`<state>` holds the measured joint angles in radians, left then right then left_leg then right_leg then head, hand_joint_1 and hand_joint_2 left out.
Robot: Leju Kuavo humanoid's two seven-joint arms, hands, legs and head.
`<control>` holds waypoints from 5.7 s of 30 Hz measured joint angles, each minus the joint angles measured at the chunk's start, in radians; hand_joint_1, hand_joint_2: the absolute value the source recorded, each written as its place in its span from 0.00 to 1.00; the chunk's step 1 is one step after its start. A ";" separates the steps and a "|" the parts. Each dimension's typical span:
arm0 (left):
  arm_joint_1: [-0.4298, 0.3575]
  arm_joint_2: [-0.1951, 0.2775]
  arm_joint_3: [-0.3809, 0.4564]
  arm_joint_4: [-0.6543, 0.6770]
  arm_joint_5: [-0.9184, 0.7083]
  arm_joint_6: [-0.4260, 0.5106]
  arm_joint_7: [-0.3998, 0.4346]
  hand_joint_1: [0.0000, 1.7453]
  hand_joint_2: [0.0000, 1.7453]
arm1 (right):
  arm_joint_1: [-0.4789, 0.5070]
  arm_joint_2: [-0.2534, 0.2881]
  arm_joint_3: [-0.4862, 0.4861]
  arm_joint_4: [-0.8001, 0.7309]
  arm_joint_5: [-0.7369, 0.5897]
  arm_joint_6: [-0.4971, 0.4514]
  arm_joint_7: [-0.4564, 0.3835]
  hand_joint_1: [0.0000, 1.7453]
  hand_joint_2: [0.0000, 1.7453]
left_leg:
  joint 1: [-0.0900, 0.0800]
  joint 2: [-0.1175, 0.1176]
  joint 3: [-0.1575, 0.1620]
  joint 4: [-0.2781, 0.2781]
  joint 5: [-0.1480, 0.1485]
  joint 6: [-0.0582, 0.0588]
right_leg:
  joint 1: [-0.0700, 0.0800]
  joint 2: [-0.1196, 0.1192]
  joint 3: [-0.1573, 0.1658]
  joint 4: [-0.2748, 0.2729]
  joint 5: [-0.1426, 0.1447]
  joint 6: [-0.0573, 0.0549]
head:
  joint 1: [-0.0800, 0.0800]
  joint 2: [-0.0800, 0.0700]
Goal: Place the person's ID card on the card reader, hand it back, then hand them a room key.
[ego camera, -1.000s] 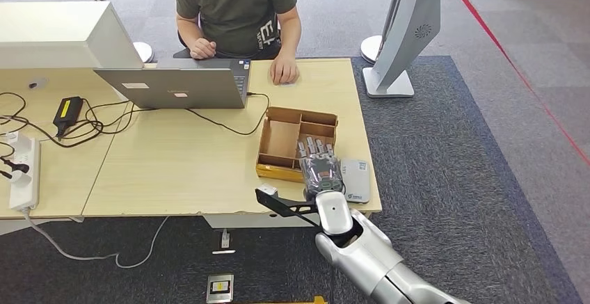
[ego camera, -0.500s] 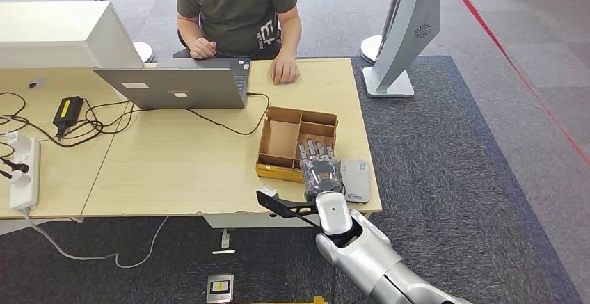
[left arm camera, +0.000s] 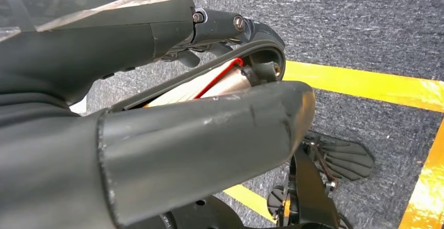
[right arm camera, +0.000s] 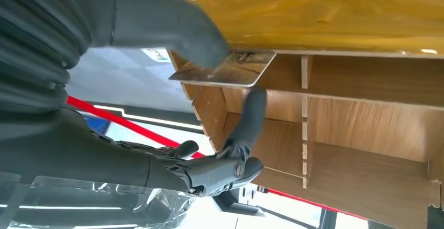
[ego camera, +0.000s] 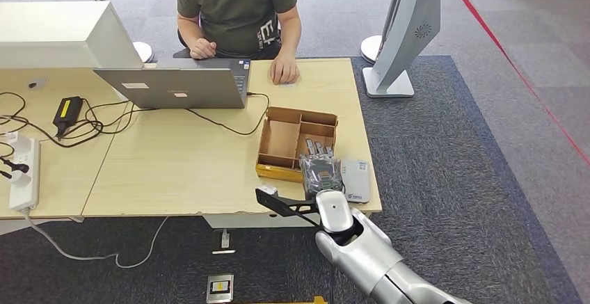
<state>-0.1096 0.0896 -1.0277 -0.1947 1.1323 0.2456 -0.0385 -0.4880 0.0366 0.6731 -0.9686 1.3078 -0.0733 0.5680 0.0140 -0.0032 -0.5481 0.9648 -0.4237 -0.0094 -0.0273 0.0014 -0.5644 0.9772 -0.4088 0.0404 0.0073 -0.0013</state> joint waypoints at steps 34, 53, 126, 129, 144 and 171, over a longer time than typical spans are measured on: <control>0.000 0.000 0.000 0.000 -0.019 -0.012 0.003 0.00 0.00 | 0.019 -0.028 -0.013 -0.121 0.026 0.011 -0.029 1.00 1.00 | 0.000 0.000 0.000 0.000 0.000 0.000 | 0.000 0.000 0.000 0.000 0.000 0.000 | 0.000 0.000; 0.000 0.000 0.000 0.000 -0.035 -0.015 0.002 0.00 0.00 | -0.064 -0.064 -0.003 -0.281 0.058 0.037 -0.059 1.00 1.00 | 0.000 0.000 0.000 0.000 0.000 0.000 | 0.000 0.000 0.000 0.000 0.000 0.000 | 0.000 0.000; 0.005 -0.003 0.003 0.000 0.042 0.013 0.074 0.00 0.00 | -0.357 0.055 0.121 0.028 0.131 0.041 -0.032 0.00 0.00 | 0.001 0.000 -0.001 0.000 0.001 -0.001 | 0.001 0.000 -0.002 0.001 0.000 -0.001 | 0.000 0.000; 0.005 -0.003 0.003 0.000 0.041 0.012 0.074 0.00 0.00 | -0.355 0.040 0.114 0.016 0.132 0.042 -0.030 0.00 0.00 | 0.001 0.000 -0.001 0.000 0.001 -0.001 | 0.001 0.000 -0.002 0.001 0.001 -0.001 | 0.000 0.000; 0.010 -0.003 0.003 0.000 0.066 0.025 0.083 0.00 0.00 | -0.288 -0.172 -0.023 -0.095 0.106 0.139 0.088 0.00 0.00 | 0.001 -0.001 0.000 0.002 0.000 -0.001 | 0.001 -0.001 -0.001 -0.001 0.001 -0.001 | 0.000 0.000; 0.014 -0.017 0.027 0.000 0.106 0.084 0.007 0.00 0.00 | 0.534 -0.421 -1.045 -0.107 -0.313 -0.331 -0.384 0.00 0.00 | 0.001 -0.001 0.004 0.000 -0.007 -0.002 | 0.001 0.000 0.002 -0.003 -0.006 -0.002 | 0.000 0.000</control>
<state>-0.0956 0.0730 -1.0004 -0.1949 1.2387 0.3300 -0.0316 0.0464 -0.3840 -0.3716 -1.0754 0.9950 -0.4038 0.1839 0.0152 -0.0044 -0.5444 0.9650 -0.4311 -0.0115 -0.0260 0.0014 -0.5629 0.9746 -0.4149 0.0387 0.0077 -0.0013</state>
